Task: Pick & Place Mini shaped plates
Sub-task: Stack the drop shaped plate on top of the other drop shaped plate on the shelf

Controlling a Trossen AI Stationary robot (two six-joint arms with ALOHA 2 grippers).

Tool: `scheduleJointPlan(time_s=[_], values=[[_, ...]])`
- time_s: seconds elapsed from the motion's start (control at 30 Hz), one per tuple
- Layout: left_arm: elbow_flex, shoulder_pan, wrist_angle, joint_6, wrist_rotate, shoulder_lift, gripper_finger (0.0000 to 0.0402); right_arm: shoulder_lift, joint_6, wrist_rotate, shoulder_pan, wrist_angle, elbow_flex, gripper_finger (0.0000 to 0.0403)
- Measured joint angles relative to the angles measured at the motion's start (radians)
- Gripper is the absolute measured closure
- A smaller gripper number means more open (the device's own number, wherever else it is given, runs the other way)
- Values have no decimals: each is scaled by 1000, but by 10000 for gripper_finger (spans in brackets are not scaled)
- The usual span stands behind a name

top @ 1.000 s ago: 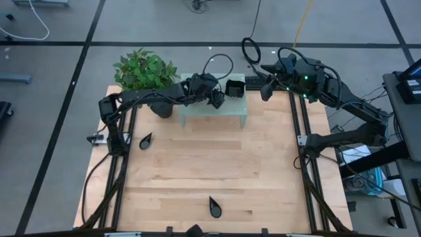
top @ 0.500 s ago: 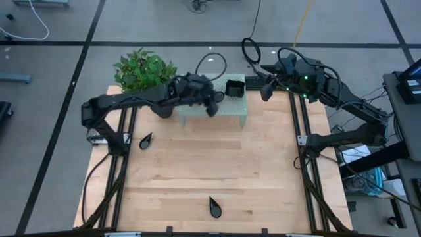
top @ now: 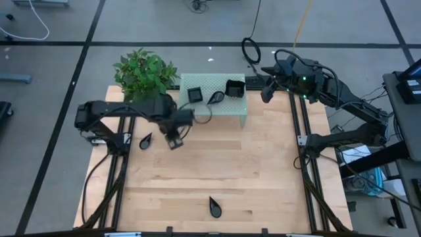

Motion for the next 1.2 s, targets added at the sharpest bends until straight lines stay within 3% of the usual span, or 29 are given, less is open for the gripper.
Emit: scheduleJointPlan(time_s=[0.3, 0.57, 0.83, 0.93, 1.2], values=[[-239, -47, -51, -309, 32, 0, 277, 0, -123, 0, 0, -6, 0, 277], [-410, -28, 80, -312, 15, 0, 277, 0, -237, 0, 0, -7, 0, 277], [-598, 22, 113, -401, 58, -9, 277, 0, -272, 0, 0, -7, 0, 277], [-654, 42, 202, -426, 83, -11, 277, 0, -272, 0, 0, -6, 0, 277], [-731, 79, 329, -464, 101, -18, 277, 0, -251, 1, 0, -6, 0, 277]])
